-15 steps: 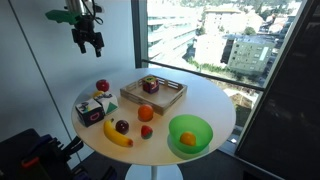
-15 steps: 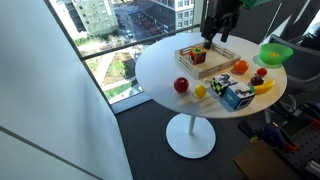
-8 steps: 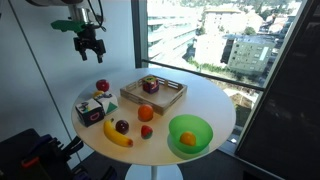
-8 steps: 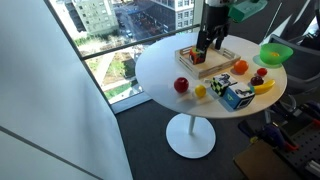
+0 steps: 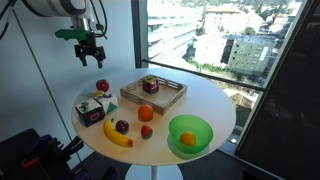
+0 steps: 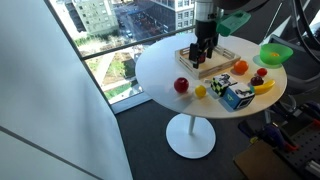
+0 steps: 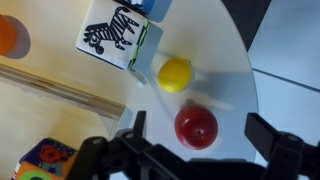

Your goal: Put the apple plush toy in the green bowl

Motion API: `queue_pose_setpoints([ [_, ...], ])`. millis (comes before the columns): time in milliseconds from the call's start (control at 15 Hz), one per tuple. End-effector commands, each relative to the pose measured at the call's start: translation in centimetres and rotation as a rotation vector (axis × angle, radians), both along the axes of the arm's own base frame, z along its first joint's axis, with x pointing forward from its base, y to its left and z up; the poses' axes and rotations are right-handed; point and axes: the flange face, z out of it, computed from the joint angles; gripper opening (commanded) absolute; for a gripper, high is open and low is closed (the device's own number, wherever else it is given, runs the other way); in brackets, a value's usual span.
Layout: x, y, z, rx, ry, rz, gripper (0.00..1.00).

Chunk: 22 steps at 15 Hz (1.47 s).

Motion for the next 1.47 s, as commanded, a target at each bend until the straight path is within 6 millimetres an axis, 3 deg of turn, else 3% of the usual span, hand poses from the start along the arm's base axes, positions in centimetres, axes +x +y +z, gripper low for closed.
queue_pose_setpoints([
  [0, 1.2, 0.6, -1.2, -0.003, -0.013, 0.011, 1.00],
  [667, 3.5, 1.3, -4.4, 0.028, -0.038, 0.005, 1.00],
  [1400, 5.3, 3.6, -7.5, 0.009, -0.017, 0.045, 1.00],
])
